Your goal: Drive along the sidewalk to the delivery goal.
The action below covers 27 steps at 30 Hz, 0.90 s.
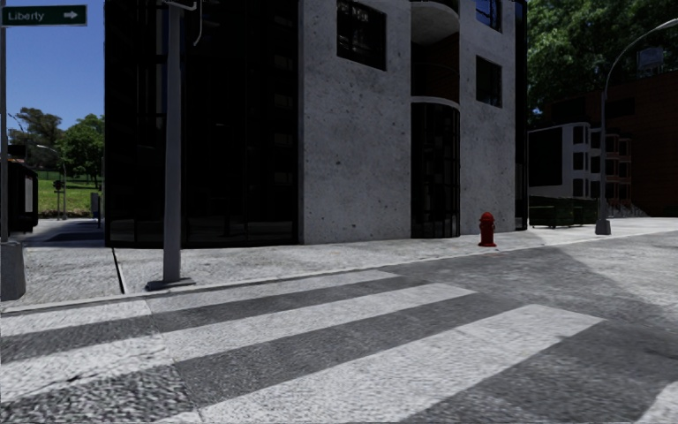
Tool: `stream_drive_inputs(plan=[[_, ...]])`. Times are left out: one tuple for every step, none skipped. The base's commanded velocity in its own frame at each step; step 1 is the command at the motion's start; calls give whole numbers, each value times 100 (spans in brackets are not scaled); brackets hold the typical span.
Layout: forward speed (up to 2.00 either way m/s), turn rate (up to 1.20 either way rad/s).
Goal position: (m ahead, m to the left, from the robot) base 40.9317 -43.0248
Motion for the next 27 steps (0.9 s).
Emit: stream_drive_inputs(plan=[[200,0],[200,0],[200,0],[200,0],[200,0],[200,0],[200,0],[200,0],[200,0],[200,0],[200,0],[200,0],[200,0],[200,6],[200,20],[200,29],[200,32],[200,32],[200,33],[200,33],[200,33],[200,33],[200,33],[200,33],[200,33],[200,33],[200,33]])
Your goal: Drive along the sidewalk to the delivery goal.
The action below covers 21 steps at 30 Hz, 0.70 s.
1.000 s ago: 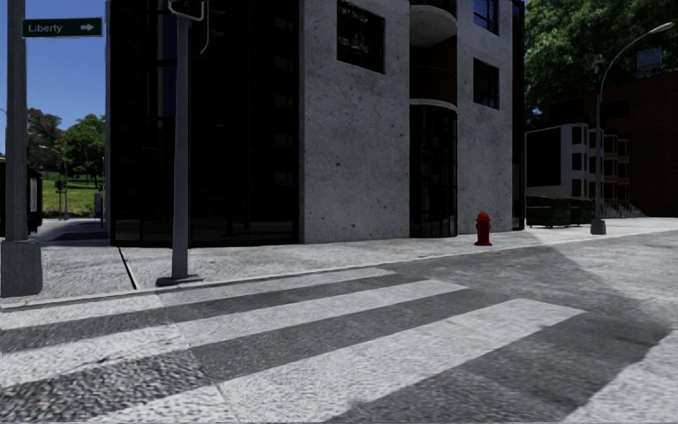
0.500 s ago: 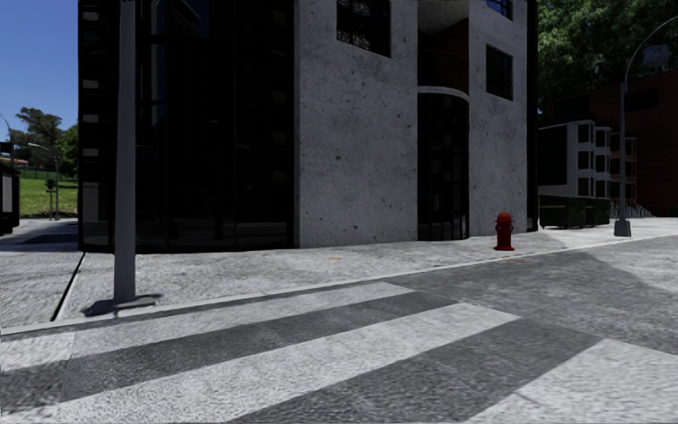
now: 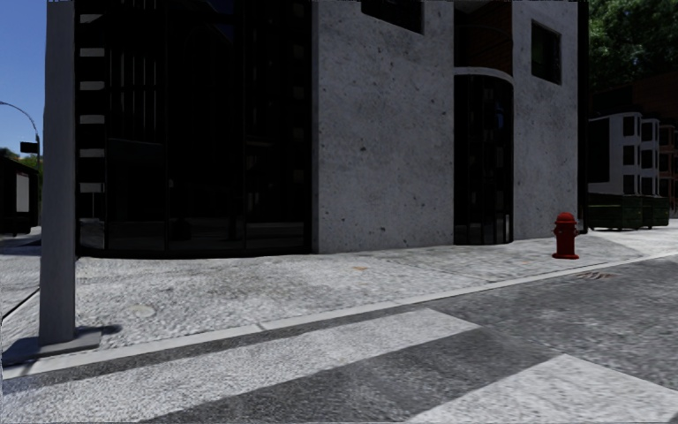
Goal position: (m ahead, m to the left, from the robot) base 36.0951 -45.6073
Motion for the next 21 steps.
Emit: stream_drive_inputs(plan=[[200,35],[200,35],[200,35],[200,35],[200,25],[200,25],[200,1],[200,0],[200,0],[200,0],[200,0],[200,0],[200,0],[200,0],[200,0],[200,0],[200,0],[200,0],[200,0],[195,0],[183,0]])
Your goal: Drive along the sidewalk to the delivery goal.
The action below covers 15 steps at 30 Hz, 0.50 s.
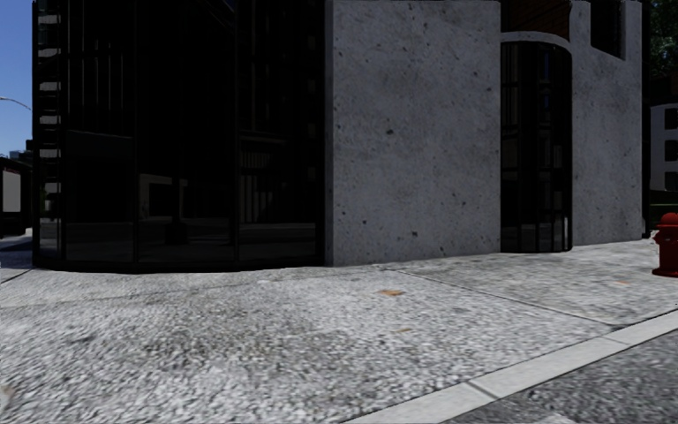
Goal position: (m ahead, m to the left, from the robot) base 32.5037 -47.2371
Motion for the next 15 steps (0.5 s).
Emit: stream_drive_inputs(plan=[[168,0],[161,0],[155,0],[148,0],[137,0],[137,0],[133,0],[132,0],[132,0],[132,0],[132,0],[132,0],[132,-4],[132,-6],[132,-7]])
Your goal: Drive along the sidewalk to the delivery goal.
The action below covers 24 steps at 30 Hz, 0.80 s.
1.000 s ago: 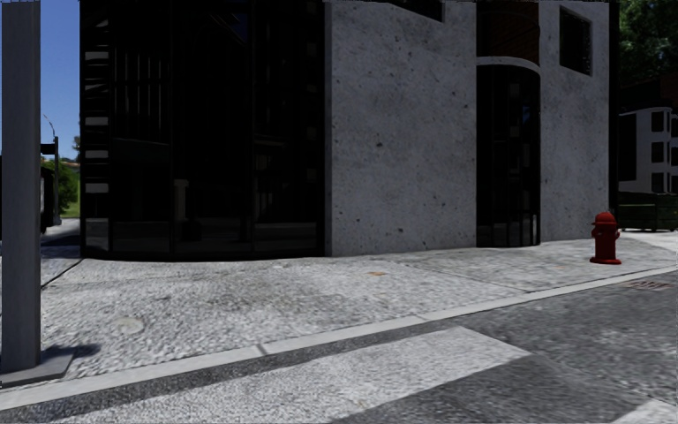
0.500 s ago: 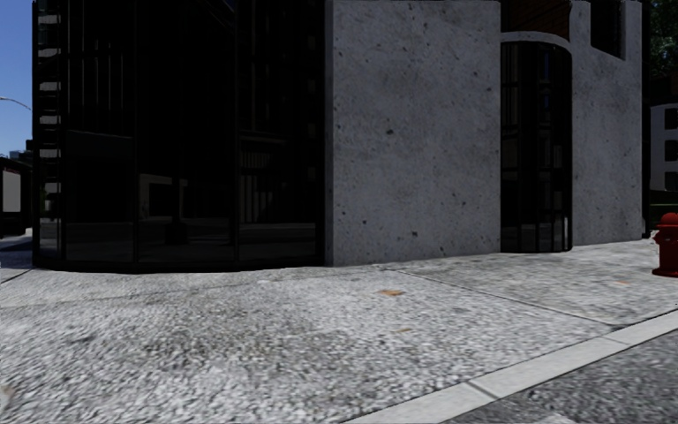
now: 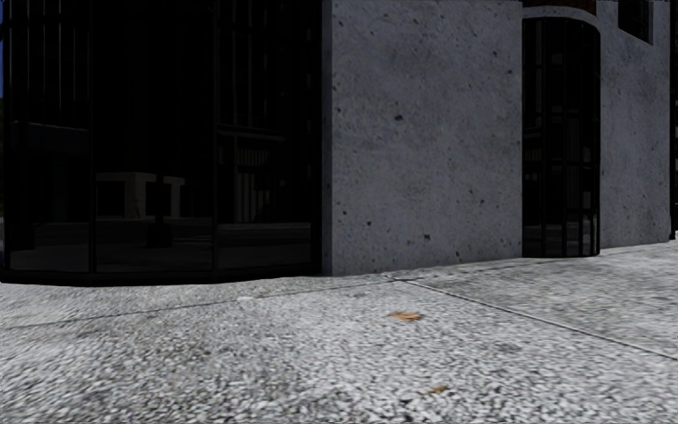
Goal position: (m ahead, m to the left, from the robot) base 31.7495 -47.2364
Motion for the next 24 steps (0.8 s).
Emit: stream_drive_inputs(plan=[[132,-7],[132,-7],[132,-7],[132,-13],[132,-20],[133,-23],[133,-27],[133,-27],[133,-34],[133,-38],[133,-41],[133,-51],[133,-56],[133,-57],[133,-57],[133,-57],[133,-57],[133,-57],[133,-57],[133,-59],[133,-59],[133,-64],[133,-68],[133,-69]])
